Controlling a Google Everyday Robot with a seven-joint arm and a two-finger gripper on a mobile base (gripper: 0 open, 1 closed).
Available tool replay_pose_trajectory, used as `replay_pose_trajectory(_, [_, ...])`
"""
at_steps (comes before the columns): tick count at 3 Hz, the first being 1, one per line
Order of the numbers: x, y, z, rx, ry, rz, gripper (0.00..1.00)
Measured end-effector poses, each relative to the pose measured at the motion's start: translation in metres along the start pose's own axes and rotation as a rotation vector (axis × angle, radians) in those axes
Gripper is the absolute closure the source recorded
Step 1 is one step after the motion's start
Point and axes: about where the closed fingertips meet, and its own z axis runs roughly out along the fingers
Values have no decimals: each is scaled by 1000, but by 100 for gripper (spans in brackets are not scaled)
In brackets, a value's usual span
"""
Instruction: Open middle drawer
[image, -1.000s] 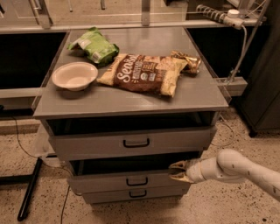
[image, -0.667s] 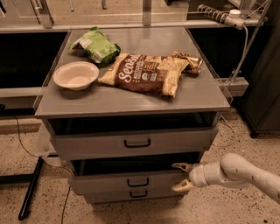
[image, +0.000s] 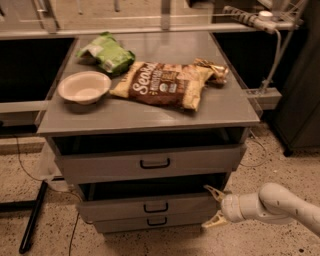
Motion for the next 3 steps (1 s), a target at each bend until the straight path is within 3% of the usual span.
replay_pose_trajectory(2, [-13,-5,-11,0,0,0,83])
replay_pose_trajectory(3, [-18,-7,-16,0,0,0,100])
